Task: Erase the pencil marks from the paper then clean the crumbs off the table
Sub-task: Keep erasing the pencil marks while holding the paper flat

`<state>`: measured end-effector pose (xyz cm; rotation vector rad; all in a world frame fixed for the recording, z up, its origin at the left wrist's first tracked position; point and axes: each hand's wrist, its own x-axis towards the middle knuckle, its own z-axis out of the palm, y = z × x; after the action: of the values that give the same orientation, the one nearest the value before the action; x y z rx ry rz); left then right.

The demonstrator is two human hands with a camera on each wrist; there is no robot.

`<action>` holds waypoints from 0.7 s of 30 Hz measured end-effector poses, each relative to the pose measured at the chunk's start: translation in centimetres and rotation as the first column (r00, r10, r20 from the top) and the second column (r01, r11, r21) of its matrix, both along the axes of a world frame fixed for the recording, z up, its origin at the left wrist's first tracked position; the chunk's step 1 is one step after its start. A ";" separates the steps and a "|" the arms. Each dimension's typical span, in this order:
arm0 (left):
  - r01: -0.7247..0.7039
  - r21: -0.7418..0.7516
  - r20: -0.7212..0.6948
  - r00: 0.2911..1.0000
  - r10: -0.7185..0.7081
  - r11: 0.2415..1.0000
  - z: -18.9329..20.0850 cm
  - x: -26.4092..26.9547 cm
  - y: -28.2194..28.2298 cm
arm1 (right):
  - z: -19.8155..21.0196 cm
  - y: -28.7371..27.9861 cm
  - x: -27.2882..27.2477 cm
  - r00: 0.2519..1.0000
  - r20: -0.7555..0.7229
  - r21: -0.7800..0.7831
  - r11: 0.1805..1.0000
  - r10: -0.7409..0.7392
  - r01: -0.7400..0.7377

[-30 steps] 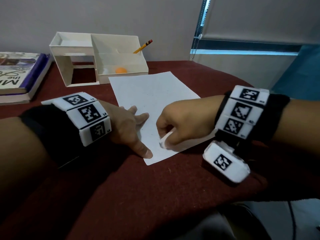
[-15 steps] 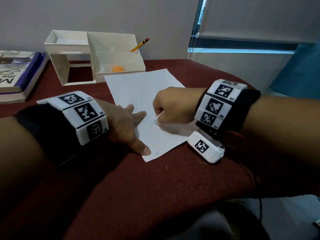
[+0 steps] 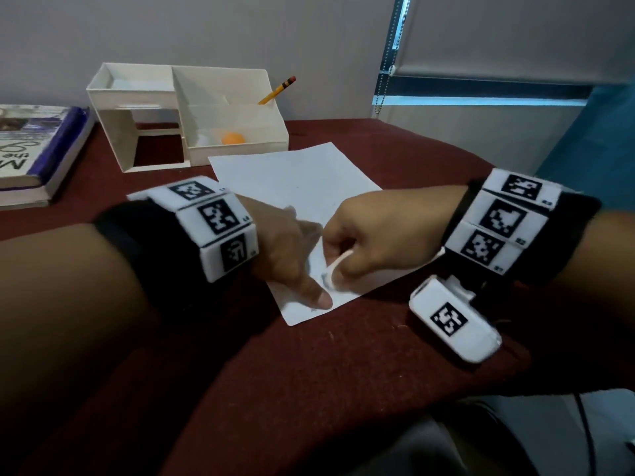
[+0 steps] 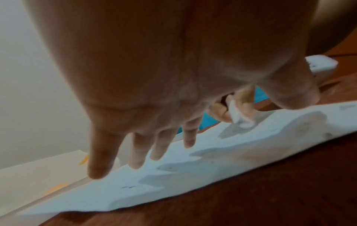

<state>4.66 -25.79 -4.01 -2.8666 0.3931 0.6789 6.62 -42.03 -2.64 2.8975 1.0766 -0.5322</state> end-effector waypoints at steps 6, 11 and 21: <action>-0.022 0.078 -0.046 0.999 0.025 0.997 -0.8 0.8 0.0 | -0.4 -0.6 2.4 0.982 0.157 -0.033 0.993 -0.106 0.113; -0.014 0.059 -0.075 0.997 0.018 0.998 -0.9 0.9 -0.1 | -0.6 0.3 0.3 0.998 -0.017 -0.060 0.997 0.055 -0.056; 0.022 -0.006 -0.092 0.996 -0.022 1.000 -0.6 0.5 -0.1 | -1.2 1.8 1.7 0.999 0.022 -0.026 0.999 0.035 -0.034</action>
<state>5.16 -25.92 -4.64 -2.8385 0.4388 0.8096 8.29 -40.18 -3.88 2.8503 1.1065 -0.5072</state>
